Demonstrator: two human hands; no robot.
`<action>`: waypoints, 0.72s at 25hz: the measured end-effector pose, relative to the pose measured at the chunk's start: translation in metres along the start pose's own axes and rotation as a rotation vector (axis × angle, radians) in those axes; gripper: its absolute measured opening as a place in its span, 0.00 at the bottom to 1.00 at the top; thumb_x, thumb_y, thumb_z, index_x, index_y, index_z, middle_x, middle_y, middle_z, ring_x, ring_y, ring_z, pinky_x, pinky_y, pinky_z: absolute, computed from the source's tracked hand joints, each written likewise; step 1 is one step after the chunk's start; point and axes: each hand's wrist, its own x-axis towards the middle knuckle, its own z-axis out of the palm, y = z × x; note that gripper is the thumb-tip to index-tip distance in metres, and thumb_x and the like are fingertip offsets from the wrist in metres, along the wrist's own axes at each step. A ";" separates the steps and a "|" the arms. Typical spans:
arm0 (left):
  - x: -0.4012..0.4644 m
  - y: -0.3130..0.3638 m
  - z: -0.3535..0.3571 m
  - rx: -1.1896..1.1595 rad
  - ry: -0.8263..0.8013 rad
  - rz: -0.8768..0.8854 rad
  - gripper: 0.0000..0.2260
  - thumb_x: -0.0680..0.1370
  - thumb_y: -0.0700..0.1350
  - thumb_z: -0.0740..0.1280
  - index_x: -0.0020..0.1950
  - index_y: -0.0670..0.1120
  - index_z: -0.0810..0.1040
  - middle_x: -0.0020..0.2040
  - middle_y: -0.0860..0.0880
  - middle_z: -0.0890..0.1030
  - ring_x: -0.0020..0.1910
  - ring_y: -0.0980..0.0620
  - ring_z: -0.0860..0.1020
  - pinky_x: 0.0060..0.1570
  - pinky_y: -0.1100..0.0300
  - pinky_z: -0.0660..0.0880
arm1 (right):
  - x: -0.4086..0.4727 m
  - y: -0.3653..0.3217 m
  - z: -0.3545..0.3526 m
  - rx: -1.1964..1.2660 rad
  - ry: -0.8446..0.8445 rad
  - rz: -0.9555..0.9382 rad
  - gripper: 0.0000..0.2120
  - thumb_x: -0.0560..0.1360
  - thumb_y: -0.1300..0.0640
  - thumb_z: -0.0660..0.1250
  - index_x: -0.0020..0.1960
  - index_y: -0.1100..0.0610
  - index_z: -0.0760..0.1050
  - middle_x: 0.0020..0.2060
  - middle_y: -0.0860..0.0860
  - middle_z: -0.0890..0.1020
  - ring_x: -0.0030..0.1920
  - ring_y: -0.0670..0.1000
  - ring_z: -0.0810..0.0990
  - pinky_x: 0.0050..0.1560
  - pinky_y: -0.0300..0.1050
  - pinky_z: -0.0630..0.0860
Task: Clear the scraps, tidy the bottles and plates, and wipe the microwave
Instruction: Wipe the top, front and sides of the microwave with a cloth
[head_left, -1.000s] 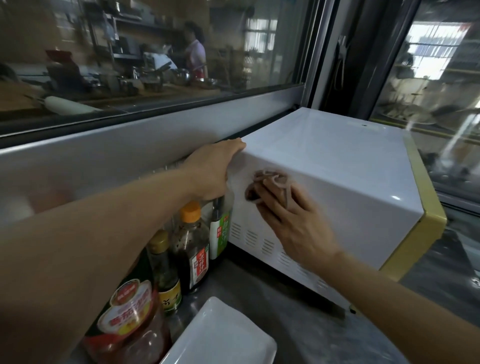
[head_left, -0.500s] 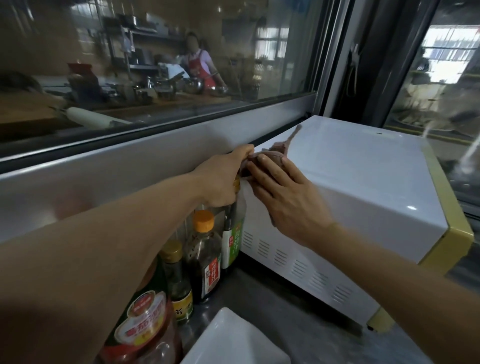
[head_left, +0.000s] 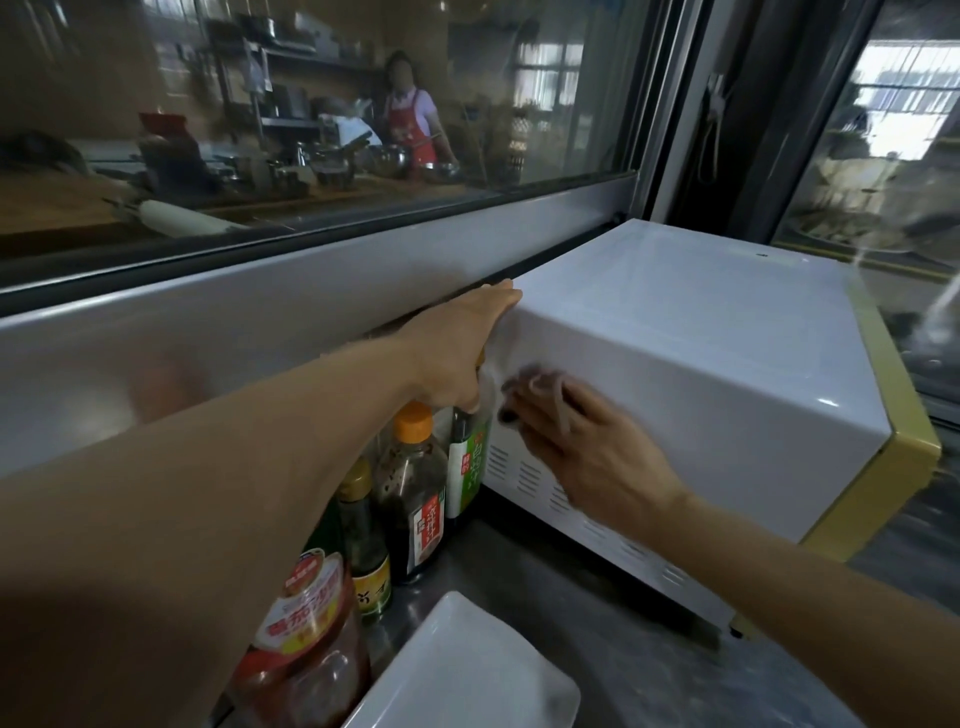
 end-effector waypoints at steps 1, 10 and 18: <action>0.000 -0.001 0.001 0.016 0.001 0.007 0.53 0.63 0.39 0.78 0.77 0.51 0.47 0.78 0.51 0.51 0.76 0.50 0.54 0.67 0.62 0.55 | 0.007 0.006 -0.003 -0.018 0.070 0.069 0.26 0.76 0.55 0.51 0.74 0.56 0.60 0.76 0.58 0.54 0.76 0.60 0.46 0.73 0.60 0.35; -0.004 0.004 0.002 0.202 0.006 0.023 0.51 0.66 0.40 0.76 0.78 0.48 0.43 0.79 0.51 0.45 0.77 0.52 0.48 0.74 0.51 0.54 | -0.007 -0.057 0.037 0.138 -0.143 -0.131 0.24 0.81 0.56 0.50 0.76 0.59 0.55 0.77 0.58 0.44 0.76 0.60 0.39 0.61 0.56 0.21; -0.001 0.038 0.024 0.354 0.078 0.085 0.50 0.68 0.40 0.73 0.77 0.53 0.40 0.78 0.52 0.41 0.77 0.51 0.42 0.74 0.47 0.49 | -0.025 -0.005 0.021 0.086 0.261 0.210 0.24 0.75 0.58 0.50 0.69 0.56 0.70 0.72 0.56 0.66 0.73 0.59 0.62 0.75 0.59 0.51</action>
